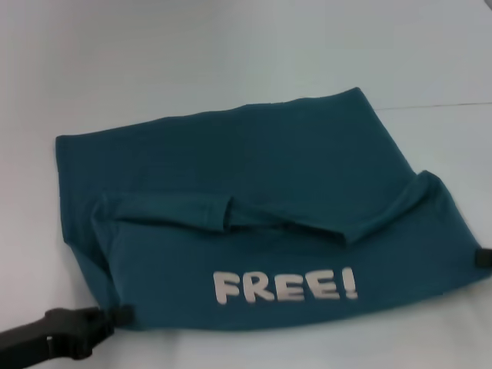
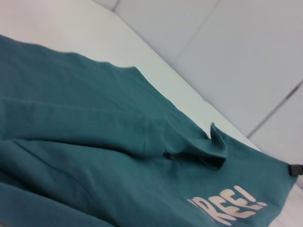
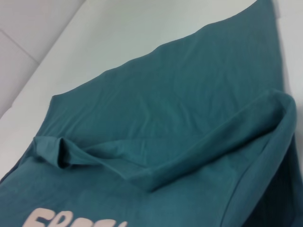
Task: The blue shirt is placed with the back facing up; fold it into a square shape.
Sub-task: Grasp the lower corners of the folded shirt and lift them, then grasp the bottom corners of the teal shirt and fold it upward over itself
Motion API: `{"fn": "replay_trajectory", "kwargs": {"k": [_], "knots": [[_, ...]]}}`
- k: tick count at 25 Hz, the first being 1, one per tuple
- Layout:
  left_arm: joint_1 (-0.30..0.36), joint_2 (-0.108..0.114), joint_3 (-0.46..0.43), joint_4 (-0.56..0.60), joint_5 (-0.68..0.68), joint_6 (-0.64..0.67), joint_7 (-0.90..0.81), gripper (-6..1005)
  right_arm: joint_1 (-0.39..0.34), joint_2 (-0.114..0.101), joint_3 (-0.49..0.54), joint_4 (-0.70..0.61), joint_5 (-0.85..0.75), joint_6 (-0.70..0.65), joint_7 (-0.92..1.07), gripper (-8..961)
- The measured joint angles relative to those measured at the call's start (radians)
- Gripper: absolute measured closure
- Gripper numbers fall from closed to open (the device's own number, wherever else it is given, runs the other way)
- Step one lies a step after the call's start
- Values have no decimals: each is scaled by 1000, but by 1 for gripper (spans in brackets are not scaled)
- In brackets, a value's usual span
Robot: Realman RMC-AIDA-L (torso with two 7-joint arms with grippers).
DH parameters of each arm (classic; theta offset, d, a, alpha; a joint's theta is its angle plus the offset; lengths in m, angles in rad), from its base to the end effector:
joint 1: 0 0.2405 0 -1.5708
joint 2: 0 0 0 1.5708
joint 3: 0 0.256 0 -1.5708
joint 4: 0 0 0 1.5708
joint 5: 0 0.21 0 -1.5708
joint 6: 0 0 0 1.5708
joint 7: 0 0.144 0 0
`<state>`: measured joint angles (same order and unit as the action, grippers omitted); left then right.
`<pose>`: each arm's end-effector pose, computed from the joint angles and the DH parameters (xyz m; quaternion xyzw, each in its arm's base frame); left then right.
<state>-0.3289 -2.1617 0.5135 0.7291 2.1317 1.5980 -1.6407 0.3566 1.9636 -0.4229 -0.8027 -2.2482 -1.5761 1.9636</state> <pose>-0.3203 0.2631 -0.0079 -0.8511 -0.4373 -0.2571 0.1350 0.3676 0.2846 0.0934 -0.7906 0.5415 0.1849 0.2179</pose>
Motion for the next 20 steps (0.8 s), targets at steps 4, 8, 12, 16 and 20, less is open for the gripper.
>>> {"fn": "replay_trajectory", "kwargs": {"k": [4,8,12,16,20], "knots": [[1,2,-9,2,25,36,-1,982,-27,3,13,-1,-1,-39,-36,894],[2,5,-16,5,61,95,-3,982,-54,6,19,-1,-1,-79,-63,891],[4,7,-38,12,98,138,-7,982,-82,10,39,-1,-1,-132,-90,888],[11,11,-59,23,124,164,-27,982,-109,16,66,-1,-5,-175,-121,885],[16,15,-73,29,135,182,-30,982,-135,17,76,-1,-6,-219,-155,882]]}}
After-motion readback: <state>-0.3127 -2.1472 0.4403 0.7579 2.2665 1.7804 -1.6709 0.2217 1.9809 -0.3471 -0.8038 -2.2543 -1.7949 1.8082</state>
